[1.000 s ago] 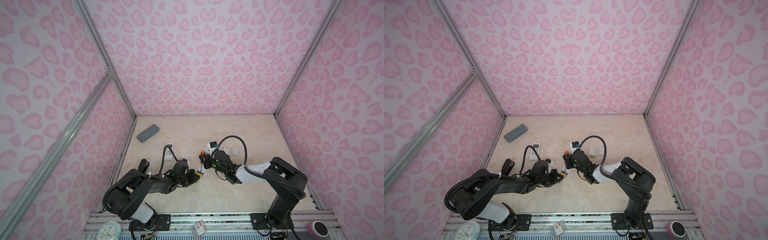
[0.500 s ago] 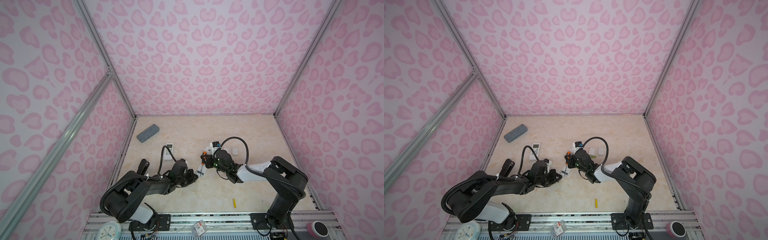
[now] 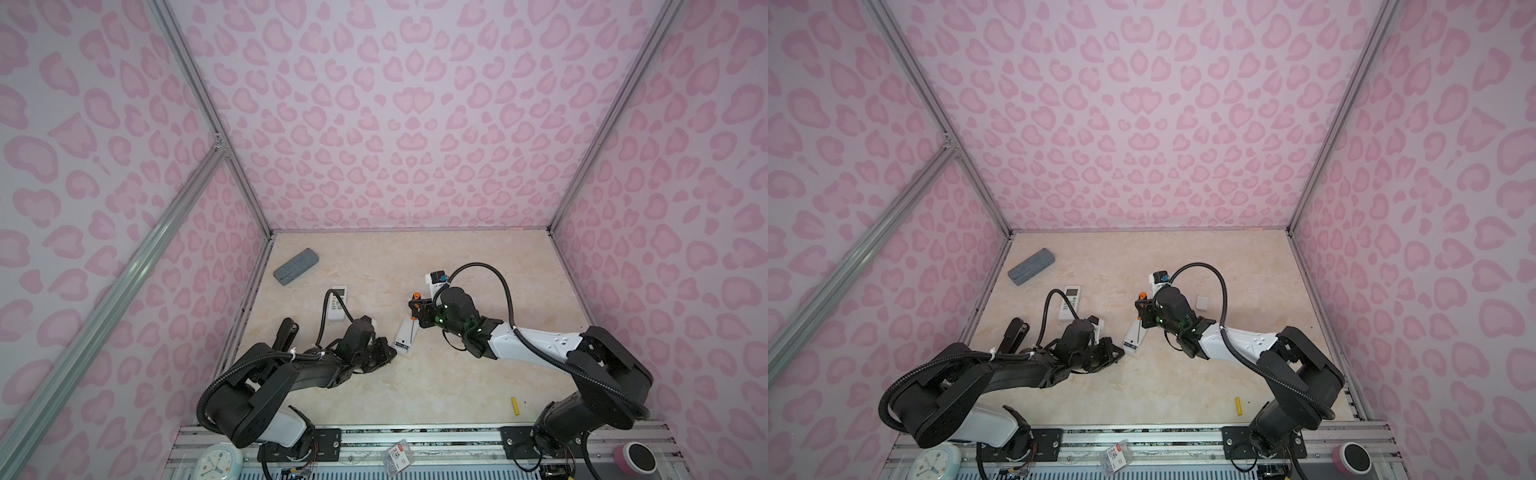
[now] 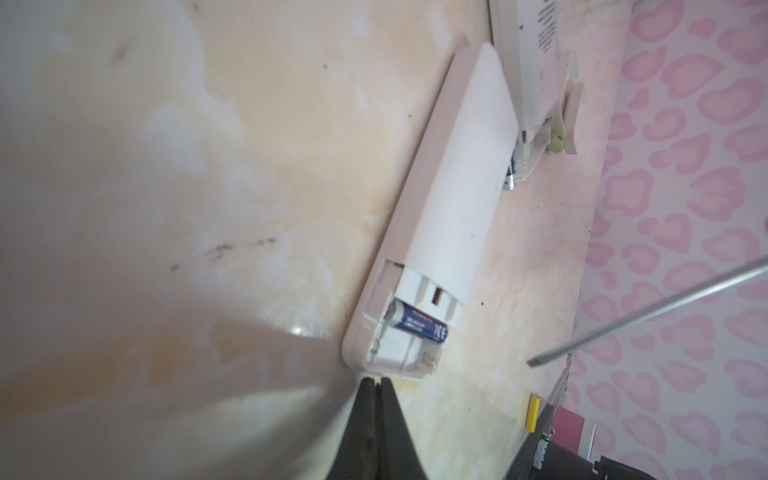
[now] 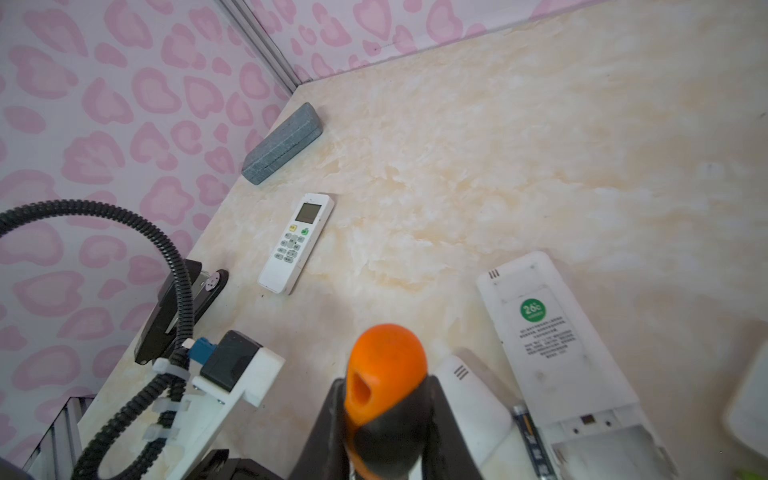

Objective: Unload the batteries from the remote control
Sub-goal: 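Swing the right gripper with the screwdriver away from the remote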

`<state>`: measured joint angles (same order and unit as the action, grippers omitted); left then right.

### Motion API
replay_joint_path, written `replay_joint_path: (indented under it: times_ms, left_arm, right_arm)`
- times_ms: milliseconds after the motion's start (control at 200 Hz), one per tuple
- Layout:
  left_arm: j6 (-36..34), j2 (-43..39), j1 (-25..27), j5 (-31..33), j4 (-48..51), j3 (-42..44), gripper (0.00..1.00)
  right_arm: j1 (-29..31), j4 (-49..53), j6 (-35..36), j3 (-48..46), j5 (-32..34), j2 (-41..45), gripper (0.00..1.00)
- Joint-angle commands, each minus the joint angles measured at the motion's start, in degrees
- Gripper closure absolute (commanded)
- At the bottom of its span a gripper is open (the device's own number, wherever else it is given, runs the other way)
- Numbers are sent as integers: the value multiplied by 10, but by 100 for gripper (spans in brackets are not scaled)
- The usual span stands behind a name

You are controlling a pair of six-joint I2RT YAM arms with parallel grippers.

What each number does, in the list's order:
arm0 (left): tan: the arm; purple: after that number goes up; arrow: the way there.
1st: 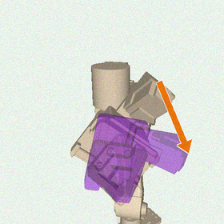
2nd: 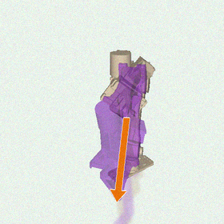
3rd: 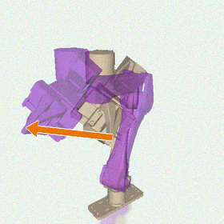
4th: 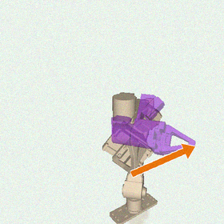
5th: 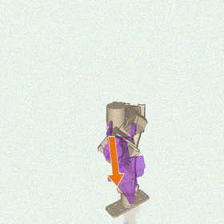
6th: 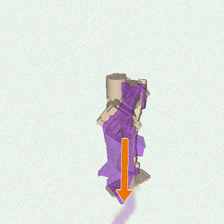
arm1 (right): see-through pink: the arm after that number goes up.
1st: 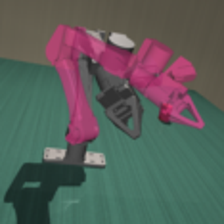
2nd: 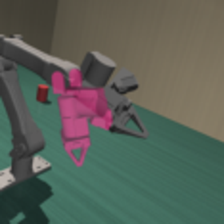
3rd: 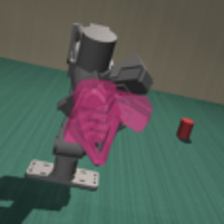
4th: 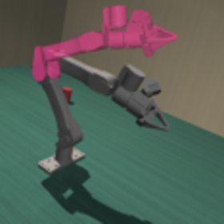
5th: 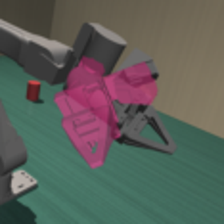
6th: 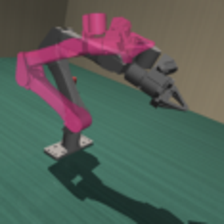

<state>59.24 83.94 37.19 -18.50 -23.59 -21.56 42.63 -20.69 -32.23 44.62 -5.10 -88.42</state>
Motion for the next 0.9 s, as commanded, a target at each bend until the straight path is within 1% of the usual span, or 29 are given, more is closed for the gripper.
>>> replay_joint_path:
  times_ms: [0,35,95,165,195,295,380,490,555,625,675,725,765,815,895]
  left_arm:
    - [-16,-15,-1,-2,9,-9,94]
    - [-20,-18,-1,-3,13,-13,94]
    - [-27,-23,0,-5,22,-22,93]
    - [-36,-23,0,-12,28,-35,94]
    - [-41,-22,-1,-15,31,-42,93]
    - [-60,-14,-2,-30,44,-68,94]
    - [-68,-6,-6,-52,44,-85,93]
    - [-73,-2,-13,-92,49,-105,93]
    - [-80,-10,-17,-108,61,-112,93]
    - [-95,-20,-26,-123,84,-117,93]
    - [-107,-28,-35,-136,103,-121,93]
    - [-118,-34,-47,-148,122,-124,93]
    - [-127,-41,-59,-155,144,-125,93]
    - [-138,-53,-72,-162,166,-125,93]
    - [-153,-75,-92,-165,196,-128,93]
  right_arm:
    - [-27,115,15,5,51,39,100]
    - [-42,160,10,10,88,57,100]
    - [-71,273,-5,20,166,80,100]
    - [-127,386,-30,39,243,90,100]
    - [-160,422,-35,45,257,92,100]
    - [-268,514,-42,57,273,96,100]
    - [-366,563,-31,64,295,98,100]
    - [-473,608,1,68,348,88,100]
    - [-512,612,29,64,390,82,100]
    - [-537,590,73,44,427,84,100]
    - [-555,586,87,32,429,85,100]
    - [-581,583,100,19,409,86,100]
    - [-603,592,83,16,399,86,100]
    - [-631,598,75,15,369,88,100]
    - [-658,616,55,19,358,81,100]
